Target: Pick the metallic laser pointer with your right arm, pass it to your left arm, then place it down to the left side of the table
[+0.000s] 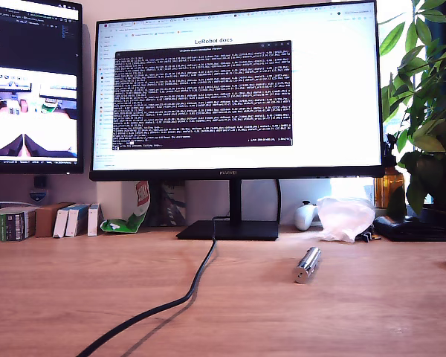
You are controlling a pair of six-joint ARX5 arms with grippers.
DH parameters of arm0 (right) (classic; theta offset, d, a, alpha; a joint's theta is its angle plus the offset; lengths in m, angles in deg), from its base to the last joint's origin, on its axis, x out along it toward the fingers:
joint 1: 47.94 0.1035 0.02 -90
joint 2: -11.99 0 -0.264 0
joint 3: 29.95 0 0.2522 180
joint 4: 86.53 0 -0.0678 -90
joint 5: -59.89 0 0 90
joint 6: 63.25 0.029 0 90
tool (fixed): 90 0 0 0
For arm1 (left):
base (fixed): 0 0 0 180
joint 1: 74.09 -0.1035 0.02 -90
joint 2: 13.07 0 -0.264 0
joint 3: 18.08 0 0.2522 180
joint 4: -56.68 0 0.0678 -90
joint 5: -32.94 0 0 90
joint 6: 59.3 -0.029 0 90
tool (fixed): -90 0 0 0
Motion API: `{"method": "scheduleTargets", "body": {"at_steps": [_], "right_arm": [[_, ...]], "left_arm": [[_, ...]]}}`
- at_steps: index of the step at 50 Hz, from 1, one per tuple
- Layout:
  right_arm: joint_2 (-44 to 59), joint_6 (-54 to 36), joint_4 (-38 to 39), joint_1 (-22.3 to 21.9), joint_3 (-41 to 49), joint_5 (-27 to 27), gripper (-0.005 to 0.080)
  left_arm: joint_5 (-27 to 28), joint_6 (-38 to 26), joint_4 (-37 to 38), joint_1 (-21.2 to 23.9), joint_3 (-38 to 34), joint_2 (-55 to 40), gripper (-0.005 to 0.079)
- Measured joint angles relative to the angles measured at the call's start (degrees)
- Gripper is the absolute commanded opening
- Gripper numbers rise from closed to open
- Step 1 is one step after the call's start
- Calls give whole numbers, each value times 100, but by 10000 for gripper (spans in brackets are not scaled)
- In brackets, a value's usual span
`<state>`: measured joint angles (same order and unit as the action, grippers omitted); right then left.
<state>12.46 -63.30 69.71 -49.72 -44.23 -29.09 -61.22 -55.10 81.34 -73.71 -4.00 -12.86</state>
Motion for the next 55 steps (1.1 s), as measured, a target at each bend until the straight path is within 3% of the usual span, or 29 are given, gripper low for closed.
{"method": "scheduleTargets", "body": {"at_steps": [29,35,45,55], "right_arm": [[0,4,0,0,0,-55,36],[0,57,44,0,0,-232,36],[0,1860,520,0,0,-1325,36],[2,2404,686,0,-181,-2387,-4]], "left_arm": [[114,46,2,0,0,0,-11],[372,754,0,0,0,0,-11],[1119,1937,-544,0,0,0,-11],[2238,2094,-1700,0,4,0,-11]]}}
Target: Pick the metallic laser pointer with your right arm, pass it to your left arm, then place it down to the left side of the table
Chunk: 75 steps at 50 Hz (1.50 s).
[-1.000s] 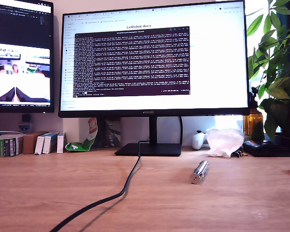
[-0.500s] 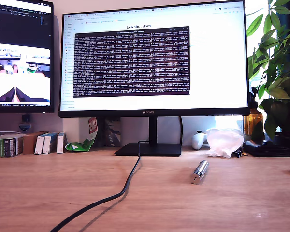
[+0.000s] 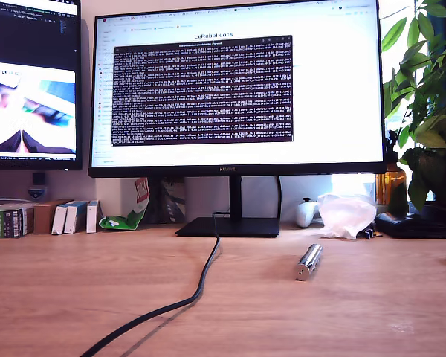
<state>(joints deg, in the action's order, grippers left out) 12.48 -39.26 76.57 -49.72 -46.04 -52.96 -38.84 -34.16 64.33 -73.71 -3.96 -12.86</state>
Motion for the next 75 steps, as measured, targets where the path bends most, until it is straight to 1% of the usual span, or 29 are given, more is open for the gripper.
{"method": "scheduleTargets", "body": {"at_steps": [4,6,9,14,17,19,24,26,32,38,40,46,48,53,57,63,69,75], "right_arm": [[17,0,-94,0,-240,-315,-6],[57,0,-118,0,-417,-428,-6],[179,-31,-155,0,-713,-645,-8],[557,-400,-256,0,-1172,-1139,-8],[892,-916,-376,0,-1390,-1425,-9],[1137,-1045,-472,0,-1506,-1576,-8],[1971,-2061,-717,0,-1808,-1904,-8],[2315,-2238,-815,0,-1937,-1971,-8],[3425,-3884,-968,0,-2439,-2138,-8],[4472,-5482,-1132,79,-3119,-2133,-8],[4787,-5845,-1285,144,-3377,-2068,-8],[5584,-7302,-1808,439,-4127,-1639,-8],[5807,-7632,-1871,560,-4343,-1506,-8],[6251,-8870,-1897,885,-4752,-1062,-8],[6610,-9401,-1961,1185,-5027,-691,-8],[7259,-10096,-2253,1604,-5477,-153,-8],[7901,-10708,-2531,1904,-5702,468,-8],[8513,-11154,-2846,2177,-5849,798,-8]], "left_arm": [[350,0,-94,0,57,-7,-12],[529,-109,-85,0,127,-35,-13],[951,-356,-74,0,280,-164,-19],[1698,-737,-74,2,577,-562,-19],[2017,-1043,-74,22,743,-835,-19],[2173,-1266,-72,35,837,-1005,-19],[2406,-1687,-52,37,1082,-1484,-19],[2479,-1816,-50,37,1180,-1694,-19],[2656,-2221,-37,37,1423,-2218,-19],[2669,-2428,-37,37,1563,-2579,-19],[2669,-2481,-35,37,1582,-2658,-19],[2662,-2649,-37,37,1593,-2793,-19],[2660,-2671,-37,37,1593,-2820,-19],[2649,-2677,-35,37,1593,-2848,-19],[2634,-2682,-59,37,1593,-2848,-19],[2625,-2684,-170,37,1593,-2848,-19],[2566,-2684,-177,37,1593,-2848,-19],[2564,-2684,-188,37,1593,-2848,-19]]}}
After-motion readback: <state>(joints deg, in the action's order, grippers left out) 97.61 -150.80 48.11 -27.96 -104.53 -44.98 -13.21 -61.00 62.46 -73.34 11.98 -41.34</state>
